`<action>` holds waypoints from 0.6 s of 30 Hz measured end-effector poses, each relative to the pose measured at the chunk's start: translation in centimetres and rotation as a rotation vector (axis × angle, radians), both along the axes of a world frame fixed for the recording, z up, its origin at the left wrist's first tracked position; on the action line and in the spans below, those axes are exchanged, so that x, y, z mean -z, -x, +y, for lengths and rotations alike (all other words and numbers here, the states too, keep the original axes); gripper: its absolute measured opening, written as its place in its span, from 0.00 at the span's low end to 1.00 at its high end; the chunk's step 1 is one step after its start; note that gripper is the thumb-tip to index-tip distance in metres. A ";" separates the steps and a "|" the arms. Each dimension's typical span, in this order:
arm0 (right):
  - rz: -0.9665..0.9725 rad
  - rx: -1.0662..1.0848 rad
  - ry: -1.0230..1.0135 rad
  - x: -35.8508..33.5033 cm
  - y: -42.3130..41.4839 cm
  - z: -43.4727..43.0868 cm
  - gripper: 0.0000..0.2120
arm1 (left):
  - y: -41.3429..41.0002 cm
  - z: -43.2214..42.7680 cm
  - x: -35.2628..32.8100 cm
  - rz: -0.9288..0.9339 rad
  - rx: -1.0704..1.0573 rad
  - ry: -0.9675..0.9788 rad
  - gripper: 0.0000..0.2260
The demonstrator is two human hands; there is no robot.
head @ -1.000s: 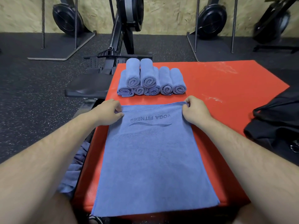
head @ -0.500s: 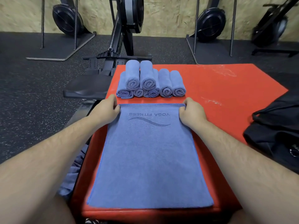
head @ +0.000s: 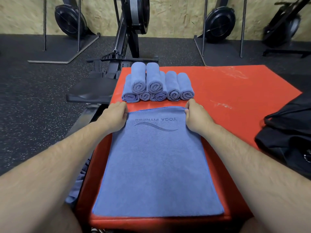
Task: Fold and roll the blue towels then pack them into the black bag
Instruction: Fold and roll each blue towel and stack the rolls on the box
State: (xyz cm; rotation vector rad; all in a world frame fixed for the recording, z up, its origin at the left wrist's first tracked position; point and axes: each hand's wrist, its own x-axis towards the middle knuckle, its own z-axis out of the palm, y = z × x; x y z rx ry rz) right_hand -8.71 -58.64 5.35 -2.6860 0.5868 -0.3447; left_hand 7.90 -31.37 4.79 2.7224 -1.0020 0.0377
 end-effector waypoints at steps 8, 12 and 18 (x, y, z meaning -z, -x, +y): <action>-0.065 -0.071 -0.014 -1.8 0.6 -1.9 0.09 | 0.1 1.0 -1.8 -0.043 -0.061 0.087 0.07; -0.171 -0.060 -0.176 -3.7 0.9 -1.9 0.03 | 0.3 0.8 -4.0 -0.004 -0.092 0.185 0.02; -0.141 -0.079 -0.154 -5.0 1.2 -2.1 0.04 | 0.0 1.3 -5.2 -0.012 -0.027 0.228 0.06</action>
